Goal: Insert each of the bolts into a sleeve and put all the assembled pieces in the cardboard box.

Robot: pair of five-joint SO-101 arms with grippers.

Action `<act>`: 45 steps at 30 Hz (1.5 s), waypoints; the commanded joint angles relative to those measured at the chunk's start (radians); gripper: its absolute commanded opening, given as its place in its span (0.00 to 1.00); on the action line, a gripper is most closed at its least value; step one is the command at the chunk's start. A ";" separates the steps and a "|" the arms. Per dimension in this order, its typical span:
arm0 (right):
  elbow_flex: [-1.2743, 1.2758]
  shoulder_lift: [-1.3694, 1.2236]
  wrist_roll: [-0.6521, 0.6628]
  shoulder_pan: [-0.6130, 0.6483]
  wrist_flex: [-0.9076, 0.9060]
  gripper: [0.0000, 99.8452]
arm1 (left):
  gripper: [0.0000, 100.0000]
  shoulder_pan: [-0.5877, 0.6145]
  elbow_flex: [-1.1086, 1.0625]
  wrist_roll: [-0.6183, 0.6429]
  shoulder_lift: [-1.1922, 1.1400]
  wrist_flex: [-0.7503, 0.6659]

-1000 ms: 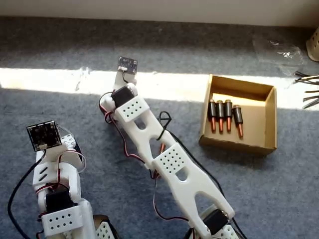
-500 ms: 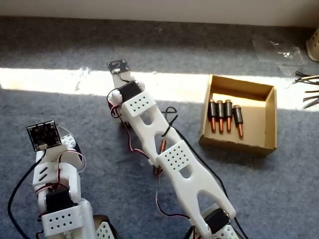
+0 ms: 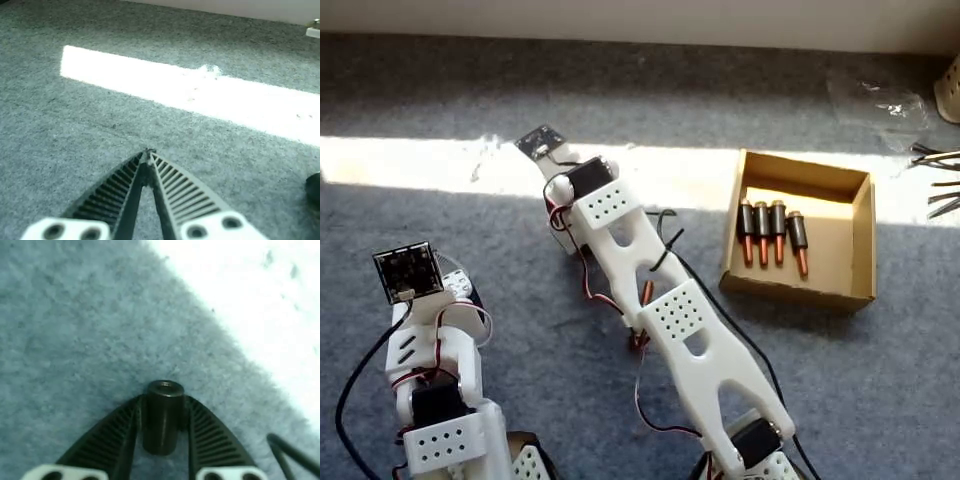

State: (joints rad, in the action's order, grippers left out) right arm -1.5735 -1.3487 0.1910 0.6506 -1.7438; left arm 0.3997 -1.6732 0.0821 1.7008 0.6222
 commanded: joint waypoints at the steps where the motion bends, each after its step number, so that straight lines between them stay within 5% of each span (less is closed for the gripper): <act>1: -0.012 0.028 0.021 -0.050 -0.019 0.10 | 0.01 -0.013 0.002 -0.003 0.013 -0.023; 8: -0.004 0.134 0.026 -0.050 -0.019 0.16 | 0.01 -0.015 0.002 -0.003 0.013 -0.023; 45: 0.171 0.185 0.181 -0.062 0.047 0.16 | 0.01 -0.018 0.002 -0.003 0.013 -0.023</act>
State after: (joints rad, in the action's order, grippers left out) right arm -1.3970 -1.2259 0.3629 0.6045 -1.7269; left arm 0.3997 -1.6732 0.0821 1.7008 0.6222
